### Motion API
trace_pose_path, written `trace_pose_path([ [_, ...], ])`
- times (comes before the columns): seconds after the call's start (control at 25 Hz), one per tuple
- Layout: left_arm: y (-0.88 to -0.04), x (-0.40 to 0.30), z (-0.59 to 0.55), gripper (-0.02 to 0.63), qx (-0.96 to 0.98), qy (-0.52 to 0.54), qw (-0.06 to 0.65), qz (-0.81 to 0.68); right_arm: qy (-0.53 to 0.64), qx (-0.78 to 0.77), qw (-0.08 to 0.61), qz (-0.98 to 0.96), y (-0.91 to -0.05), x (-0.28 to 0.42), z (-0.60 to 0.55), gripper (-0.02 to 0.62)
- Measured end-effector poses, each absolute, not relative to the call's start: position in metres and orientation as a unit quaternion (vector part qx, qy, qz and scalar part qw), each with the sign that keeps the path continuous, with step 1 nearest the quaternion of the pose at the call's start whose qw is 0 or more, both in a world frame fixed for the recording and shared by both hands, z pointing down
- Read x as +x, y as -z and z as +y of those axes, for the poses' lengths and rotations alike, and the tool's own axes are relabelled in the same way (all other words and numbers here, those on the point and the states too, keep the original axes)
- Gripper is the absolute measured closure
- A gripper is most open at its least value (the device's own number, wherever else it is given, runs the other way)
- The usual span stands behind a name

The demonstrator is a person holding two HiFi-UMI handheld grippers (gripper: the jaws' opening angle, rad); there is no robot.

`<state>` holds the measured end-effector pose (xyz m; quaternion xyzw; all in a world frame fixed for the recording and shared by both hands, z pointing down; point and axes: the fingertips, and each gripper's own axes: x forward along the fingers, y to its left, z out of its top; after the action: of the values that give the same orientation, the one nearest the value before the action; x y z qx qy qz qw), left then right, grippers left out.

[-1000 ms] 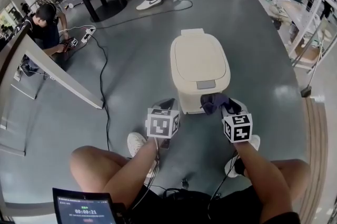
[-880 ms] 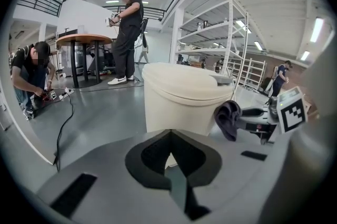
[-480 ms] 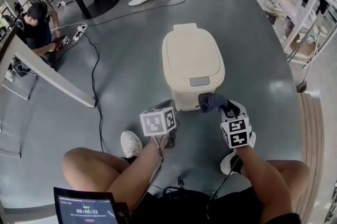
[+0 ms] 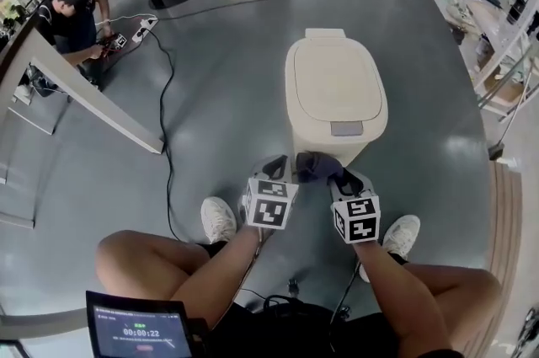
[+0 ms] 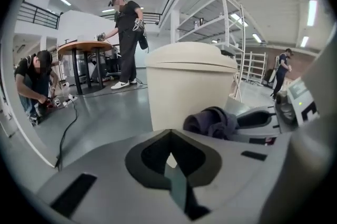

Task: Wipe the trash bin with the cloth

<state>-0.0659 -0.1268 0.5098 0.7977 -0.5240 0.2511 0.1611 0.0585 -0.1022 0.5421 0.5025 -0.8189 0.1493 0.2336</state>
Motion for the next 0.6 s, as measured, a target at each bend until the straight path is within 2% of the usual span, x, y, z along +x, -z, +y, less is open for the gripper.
trace_pose_path([
  [0.4, -0.539, -0.11, -0.127, 0.607, 0.77, -0.232, 0.214, -0.554, -0.186, 0.518, 0.219, -0.806, -0.565, 0.007, -0.114, 0.48],
  [0.6, -0.552, -0.094, -0.123, 0.607, 0.779, -0.247, 0.214, -0.535, -0.191, 0.523, 0.216, -0.802, -0.569, 0.012, -0.114, 0.48],
])
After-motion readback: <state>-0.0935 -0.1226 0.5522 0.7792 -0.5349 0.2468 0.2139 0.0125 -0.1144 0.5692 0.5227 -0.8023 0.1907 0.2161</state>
